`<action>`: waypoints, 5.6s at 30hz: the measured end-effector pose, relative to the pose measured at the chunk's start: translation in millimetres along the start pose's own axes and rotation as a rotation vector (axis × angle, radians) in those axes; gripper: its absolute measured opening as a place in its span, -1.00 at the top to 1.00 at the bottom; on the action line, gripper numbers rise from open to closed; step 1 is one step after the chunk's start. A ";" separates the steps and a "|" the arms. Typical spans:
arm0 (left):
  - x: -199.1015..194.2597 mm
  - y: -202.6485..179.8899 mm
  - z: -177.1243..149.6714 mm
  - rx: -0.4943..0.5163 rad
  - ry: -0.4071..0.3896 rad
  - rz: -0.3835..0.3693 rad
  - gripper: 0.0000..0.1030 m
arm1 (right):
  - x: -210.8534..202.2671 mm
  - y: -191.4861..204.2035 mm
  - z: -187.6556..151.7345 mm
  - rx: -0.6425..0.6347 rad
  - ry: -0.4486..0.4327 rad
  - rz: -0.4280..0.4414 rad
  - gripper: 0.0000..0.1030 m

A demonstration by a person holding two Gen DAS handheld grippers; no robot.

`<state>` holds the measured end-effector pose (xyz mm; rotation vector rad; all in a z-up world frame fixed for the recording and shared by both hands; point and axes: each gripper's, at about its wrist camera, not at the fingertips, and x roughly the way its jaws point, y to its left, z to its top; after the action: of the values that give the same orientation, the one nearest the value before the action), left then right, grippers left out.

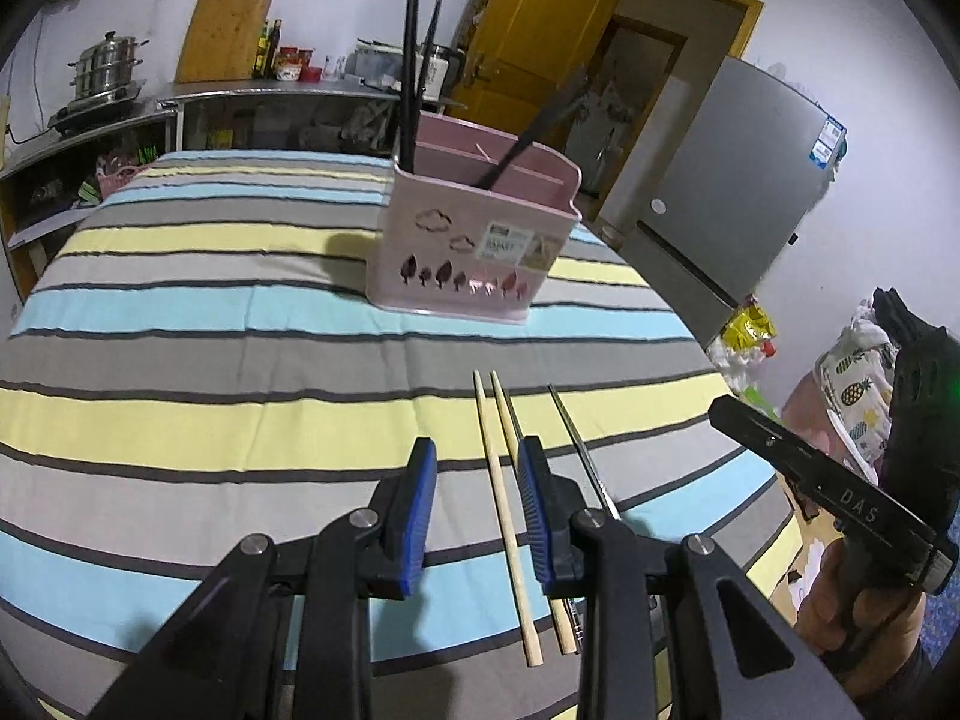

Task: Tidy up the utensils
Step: 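Move both tools back down to the wooden and metal chopsticks on the cloth, then grasp a wooden chopstick with the left tool while the right tool grasps a metal chopstick, then lift both chopsticks upright and carry them over the pink basket, then lower the wooden and metal chopsticks into the pink basket with both tools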

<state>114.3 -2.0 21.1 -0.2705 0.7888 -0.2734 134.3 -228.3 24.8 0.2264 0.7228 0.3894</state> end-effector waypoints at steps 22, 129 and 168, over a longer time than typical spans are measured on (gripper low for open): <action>91.2 -12.9 7.5 0.067 0.169 0.081 0.43 | 58.4 -14.2 -15.7 0.017 0.127 0.001 0.71; -41.4 -7.5 136.0 0.145 -0.061 0.028 0.91 | 6.3 52.5 114.7 -0.169 -0.087 -0.036 0.93; 22.1 19.3 196.8 0.070 -0.085 0.045 0.90 | 99.4 58.6 162.6 -0.103 -0.109 -0.003 0.92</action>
<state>274.8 35.3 132.7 -0.1972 0.6987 -0.2447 297.1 -144.5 103.7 0.1480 0.5938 0.4069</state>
